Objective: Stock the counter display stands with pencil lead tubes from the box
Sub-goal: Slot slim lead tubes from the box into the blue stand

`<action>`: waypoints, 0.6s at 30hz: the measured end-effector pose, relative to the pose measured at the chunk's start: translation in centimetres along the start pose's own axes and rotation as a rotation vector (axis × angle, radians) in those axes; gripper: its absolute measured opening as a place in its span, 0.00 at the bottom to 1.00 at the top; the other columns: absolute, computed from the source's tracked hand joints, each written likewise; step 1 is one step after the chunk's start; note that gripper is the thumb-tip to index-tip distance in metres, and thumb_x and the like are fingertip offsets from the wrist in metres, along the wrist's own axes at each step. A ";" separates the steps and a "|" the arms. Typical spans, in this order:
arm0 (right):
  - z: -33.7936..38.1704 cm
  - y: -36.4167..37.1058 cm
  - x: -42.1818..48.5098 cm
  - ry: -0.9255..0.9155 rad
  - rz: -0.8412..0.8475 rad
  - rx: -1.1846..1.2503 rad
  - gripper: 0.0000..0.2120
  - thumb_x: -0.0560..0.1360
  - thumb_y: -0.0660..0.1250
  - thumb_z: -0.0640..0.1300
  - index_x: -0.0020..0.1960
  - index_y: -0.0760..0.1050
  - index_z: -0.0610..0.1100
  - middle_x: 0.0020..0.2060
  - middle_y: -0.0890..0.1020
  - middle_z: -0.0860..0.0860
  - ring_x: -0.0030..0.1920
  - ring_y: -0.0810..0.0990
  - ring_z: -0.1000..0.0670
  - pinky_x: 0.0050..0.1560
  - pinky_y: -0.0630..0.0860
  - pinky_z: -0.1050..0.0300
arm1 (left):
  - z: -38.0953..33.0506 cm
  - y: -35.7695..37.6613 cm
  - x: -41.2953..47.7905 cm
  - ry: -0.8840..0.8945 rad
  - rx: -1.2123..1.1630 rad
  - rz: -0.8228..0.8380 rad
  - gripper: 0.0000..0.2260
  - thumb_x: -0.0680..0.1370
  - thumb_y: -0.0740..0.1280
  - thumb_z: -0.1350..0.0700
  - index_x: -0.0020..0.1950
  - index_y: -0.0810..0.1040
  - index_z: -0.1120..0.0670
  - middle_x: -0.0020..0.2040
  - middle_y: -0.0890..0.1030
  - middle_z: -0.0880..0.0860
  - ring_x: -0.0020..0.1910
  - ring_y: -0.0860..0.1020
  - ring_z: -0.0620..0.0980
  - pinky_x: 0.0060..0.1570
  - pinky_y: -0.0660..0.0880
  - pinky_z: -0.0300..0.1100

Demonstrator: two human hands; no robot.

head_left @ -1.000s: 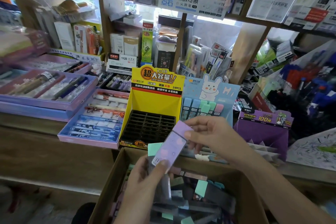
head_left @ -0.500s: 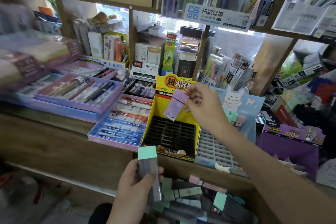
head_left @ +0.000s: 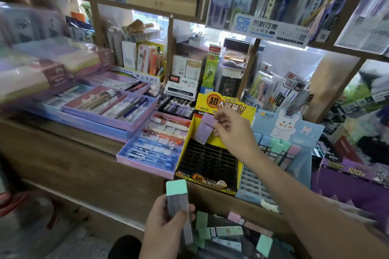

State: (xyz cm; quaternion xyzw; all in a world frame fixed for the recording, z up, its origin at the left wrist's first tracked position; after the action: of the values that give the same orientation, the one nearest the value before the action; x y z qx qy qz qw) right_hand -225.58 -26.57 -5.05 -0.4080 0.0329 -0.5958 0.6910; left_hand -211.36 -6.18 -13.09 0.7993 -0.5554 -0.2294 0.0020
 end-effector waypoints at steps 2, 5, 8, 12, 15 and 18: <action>-0.2 0.1 0.0 -0.003 0.018 -0.008 0.08 0.80 0.67 0.33 0.51 0.76 0.46 0.42 0.81 0.47 0.38 0.83 0.51 0.44 0.83 0.44 | 0.1 0.0 0.1 -0.004 -0.004 -0.003 0.11 0.78 0.67 0.70 0.54 0.79 0.56 0.40 0.87 0.56 0.43 0.85 0.56 0.42 0.77 0.45; -0.3 0.3 0.2 -0.013 0.065 -0.024 0.10 0.80 0.67 0.33 0.53 0.77 0.48 0.44 0.81 0.50 0.40 0.84 0.53 0.46 0.84 0.48 | 0.5 0.1 0.2 -0.013 -0.001 -0.002 0.11 0.78 0.67 0.70 0.55 0.79 0.55 0.41 0.88 0.55 0.44 0.85 0.56 0.44 0.77 0.46; -0.4 0.5 0.5 -0.018 0.088 -0.040 0.11 0.81 0.65 0.33 0.56 0.79 0.47 0.44 0.82 0.53 0.42 0.84 0.53 0.48 0.84 0.49 | 0.8 0.1 0.4 -0.020 0.000 0.005 0.12 0.78 0.68 0.69 0.56 0.79 0.54 0.42 0.88 0.54 0.48 0.85 0.57 0.46 0.78 0.48; 0.0 1.0 0.7 -0.042 0.106 -0.147 0.13 0.82 0.63 0.36 0.62 0.81 0.45 0.48 0.83 0.56 0.46 0.83 0.55 0.54 0.83 0.52 | 1.1 -0.1 0.6 -0.008 -0.007 0.007 0.12 0.78 0.68 0.68 0.56 0.79 0.53 0.42 0.88 0.54 0.47 0.85 0.56 0.44 0.77 0.47; 0.4 1.1 0.9 -0.055 0.104 -0.230 0.13 0.83 0.61 0.38 0.62 0.81 0.45 0.51 0.85 0.51 0.47 0.83 0.51 0.51 0.81 0.51 | 1.3 -0.1 0.9 0.000 -0.005 0.014 0.11 0.78 0.69 0.67 0.56 0.79 0.53 0.43 0.88 0.54 0.46 0.85 0.54 0.42 0.77 0.45; 0.9 0.9 1.1 -0.069 0.123 -0.313 0.13 0.83 0.61 0.39 0.62 0.81 0.45 0.53 0.86 0.48 0.45 0.82 0.48 0.48 0.80 0.49 | 1.6 -0.1 1.1 0.003 -0.001 0.026 0.10 0.78 0.69 0.66 0.57 0.79 0.55 0.44 0.88 0.54 0.48 0.85 0.55 0.46 0.78 0.47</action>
State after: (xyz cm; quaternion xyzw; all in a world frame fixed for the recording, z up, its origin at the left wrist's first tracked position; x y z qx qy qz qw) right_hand -224.03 -27.06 -4.53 -0.5281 0.1262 -0.5256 0.6549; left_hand -211.60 -6.71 -14.94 0.7923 -0.5657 -0.2284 0.0064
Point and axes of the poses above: each hand's wrist, its own x-axis towards the middle knuckle, its own y-axis out of the palm, z = x × y, the point moved 2 cm from there along x, towards the middle knuckle
